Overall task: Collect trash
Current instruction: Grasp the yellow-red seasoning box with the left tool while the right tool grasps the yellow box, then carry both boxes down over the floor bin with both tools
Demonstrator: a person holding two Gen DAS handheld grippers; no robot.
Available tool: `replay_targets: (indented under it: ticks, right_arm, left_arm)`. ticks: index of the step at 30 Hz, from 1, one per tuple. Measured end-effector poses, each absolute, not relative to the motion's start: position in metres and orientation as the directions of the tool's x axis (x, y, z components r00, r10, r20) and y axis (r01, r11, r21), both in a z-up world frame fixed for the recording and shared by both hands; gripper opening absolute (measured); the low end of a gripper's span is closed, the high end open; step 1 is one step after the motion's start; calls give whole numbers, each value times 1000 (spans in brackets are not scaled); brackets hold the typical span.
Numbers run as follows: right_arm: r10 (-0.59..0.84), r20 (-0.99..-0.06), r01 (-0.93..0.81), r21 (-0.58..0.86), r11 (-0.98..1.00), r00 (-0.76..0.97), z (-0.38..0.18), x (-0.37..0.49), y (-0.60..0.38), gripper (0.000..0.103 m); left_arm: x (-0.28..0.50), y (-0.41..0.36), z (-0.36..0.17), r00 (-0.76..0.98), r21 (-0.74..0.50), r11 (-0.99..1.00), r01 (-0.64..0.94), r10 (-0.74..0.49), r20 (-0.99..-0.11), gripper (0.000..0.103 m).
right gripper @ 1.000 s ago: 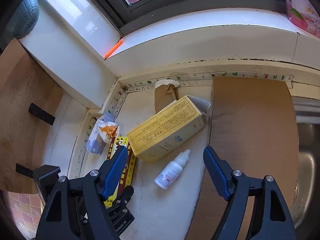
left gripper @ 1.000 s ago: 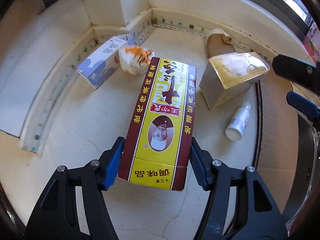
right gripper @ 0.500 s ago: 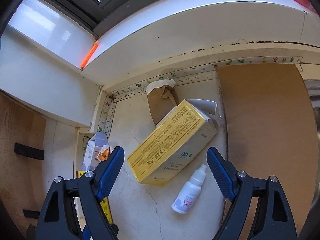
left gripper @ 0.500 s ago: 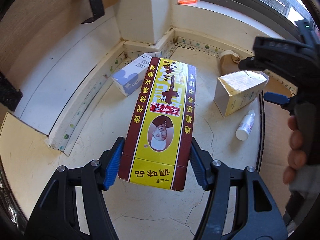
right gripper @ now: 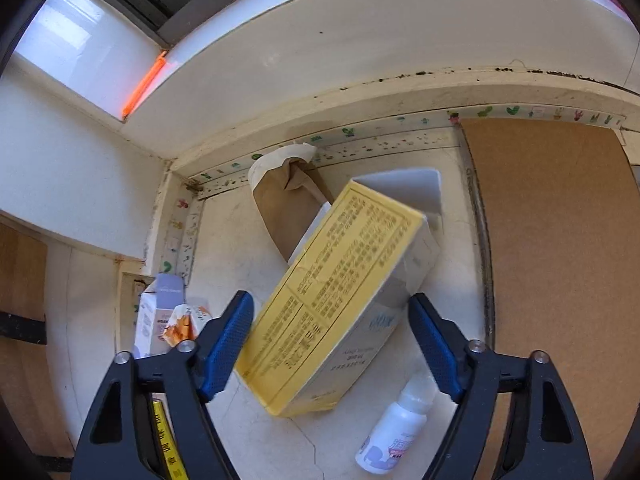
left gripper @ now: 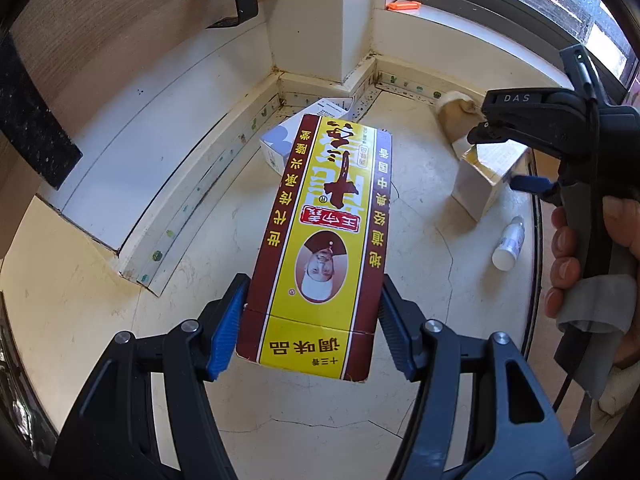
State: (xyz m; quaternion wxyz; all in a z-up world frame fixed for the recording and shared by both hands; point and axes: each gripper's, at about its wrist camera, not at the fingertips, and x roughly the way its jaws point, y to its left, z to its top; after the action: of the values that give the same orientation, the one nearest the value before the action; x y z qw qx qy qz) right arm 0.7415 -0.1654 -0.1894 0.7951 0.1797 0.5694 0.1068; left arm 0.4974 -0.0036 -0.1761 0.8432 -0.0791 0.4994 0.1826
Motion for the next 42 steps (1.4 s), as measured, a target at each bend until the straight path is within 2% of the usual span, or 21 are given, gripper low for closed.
replay_targets:
  ticks: [3, 9, 20, 30, 34, 42]
  right_arm:
    - [393, -854, 17, 423, 906, 340, -182, 736, -164, 44]
    - [451, -828, -18, 472, 881, 334, -180, 717, -176, 36]
    - [543, -753, -163, 523, 837, 373, -129, 628, -190, 32]
    - [585, -707, -217, 547, 808, 397, -88, 446, -204, 31]
    - [579, -706, -218, 541, 813, 408, -90, 356, -203, 31]
    - [537, -742, -233, 484, 843, 401, -133, 208, -191, 30]
  left_arm:
    - [496, -6, -177, 435, 45, 923, -382, 222, -873, 59]
    - [486, -13, -176, 443, 40, 932, -360, 209, -872, 59]
    - [430, -17, -153, 497, 5, 952, -306, 164, -852, 59]
    - [325, -10, -131, 552, -30, 985, -173, 72, -831, 59]
    - [273, -5, -134, 553, -38, 994, -104, 26, -833, 59]
    - [179, 5, -161, 510, -50, 999, -10, -37, -859, 59]
